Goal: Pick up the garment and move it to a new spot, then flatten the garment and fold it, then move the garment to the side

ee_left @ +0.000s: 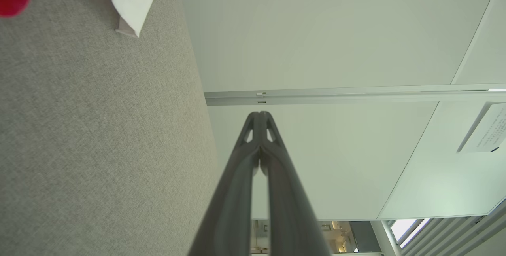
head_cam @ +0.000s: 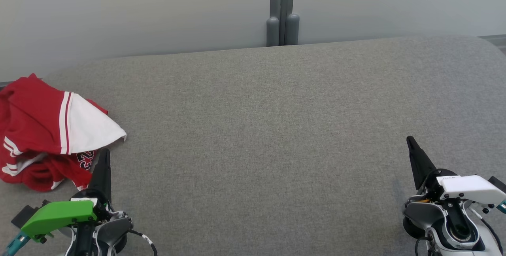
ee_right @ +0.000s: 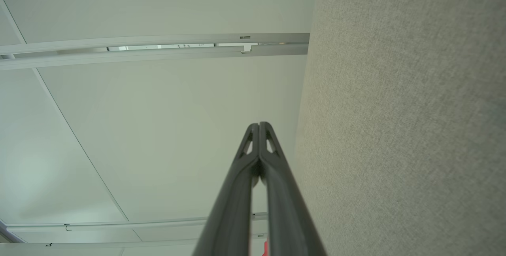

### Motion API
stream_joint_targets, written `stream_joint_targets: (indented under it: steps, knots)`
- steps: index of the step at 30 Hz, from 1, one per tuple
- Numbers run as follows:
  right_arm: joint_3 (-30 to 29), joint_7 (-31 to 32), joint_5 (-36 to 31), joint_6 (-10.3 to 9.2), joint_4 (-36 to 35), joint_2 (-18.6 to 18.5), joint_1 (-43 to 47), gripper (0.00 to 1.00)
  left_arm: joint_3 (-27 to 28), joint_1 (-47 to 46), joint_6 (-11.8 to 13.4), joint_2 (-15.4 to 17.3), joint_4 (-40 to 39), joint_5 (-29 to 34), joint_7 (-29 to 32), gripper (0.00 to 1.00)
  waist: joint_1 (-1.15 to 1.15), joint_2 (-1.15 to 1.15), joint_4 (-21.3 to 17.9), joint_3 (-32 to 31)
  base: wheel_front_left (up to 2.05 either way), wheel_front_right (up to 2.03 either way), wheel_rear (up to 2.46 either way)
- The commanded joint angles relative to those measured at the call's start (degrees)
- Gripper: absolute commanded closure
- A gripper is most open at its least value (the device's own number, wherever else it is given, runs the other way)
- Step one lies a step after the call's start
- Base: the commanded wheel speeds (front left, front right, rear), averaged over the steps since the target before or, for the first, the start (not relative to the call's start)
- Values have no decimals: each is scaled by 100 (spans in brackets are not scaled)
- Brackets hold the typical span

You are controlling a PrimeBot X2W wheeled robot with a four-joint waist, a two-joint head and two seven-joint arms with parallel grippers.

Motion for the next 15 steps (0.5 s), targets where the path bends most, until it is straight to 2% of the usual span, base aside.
stream_joint_targets:
  steps: [1,15]
  knots:
    - [-10,8,21,5,-18,-26,-36,100,-3,-71,-36,42,-11,4,-5,100,0,0,0,0,0,0,0]
    - [-10,7,21,5,-18,-26,-36,100,-3,-71,-36,42,-11,4,-6,100,0,0,0,0,0,0,0]
